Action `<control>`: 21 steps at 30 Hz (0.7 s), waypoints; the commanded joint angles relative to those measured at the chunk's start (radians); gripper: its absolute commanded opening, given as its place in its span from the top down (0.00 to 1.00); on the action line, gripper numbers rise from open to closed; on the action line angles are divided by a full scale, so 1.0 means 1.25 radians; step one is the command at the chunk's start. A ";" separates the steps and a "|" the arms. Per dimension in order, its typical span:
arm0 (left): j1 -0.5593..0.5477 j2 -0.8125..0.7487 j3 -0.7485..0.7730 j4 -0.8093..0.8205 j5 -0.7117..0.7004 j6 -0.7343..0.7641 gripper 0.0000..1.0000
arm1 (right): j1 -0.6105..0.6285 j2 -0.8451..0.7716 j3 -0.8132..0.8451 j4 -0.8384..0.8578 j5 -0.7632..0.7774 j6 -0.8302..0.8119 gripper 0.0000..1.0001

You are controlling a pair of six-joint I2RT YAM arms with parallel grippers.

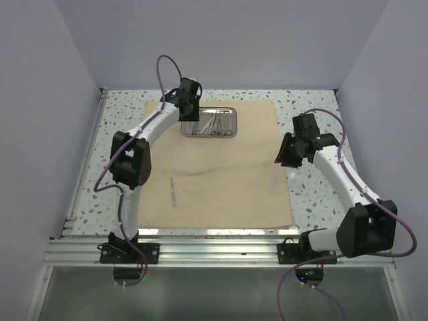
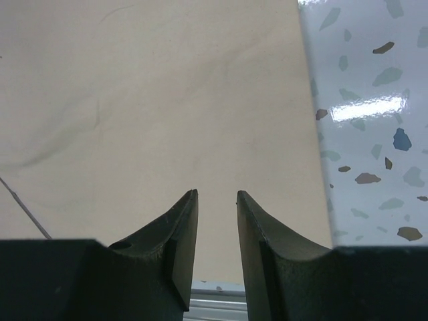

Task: Open and lay out the surgical kit
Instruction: Pick up the medical item from the container.

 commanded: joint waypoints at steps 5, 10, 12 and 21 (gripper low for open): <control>0.011 0.214 0.240 -0.025 0.048 0.048 0.52 | 0.002 0.043 0.118 -0.064 0.059 0.001 0.66; 0.028 0.310 0.324 -0.025 0.078 0.045 0.50 | 0.001 0.091 0.165 -0.092 0.085 -0.006 0.67; 0.033 0.324 0.324 -0.025 0.080 0.045 0.50 | 0.002 0.112 0.186 -0.099 0.095 -0.012 0.67; 0.033 0.348 0.247 -0.025 0.064 0.042 0.64 | 0.001 0.169 0.205 -0.105 0.089 -0.027 0.67</control>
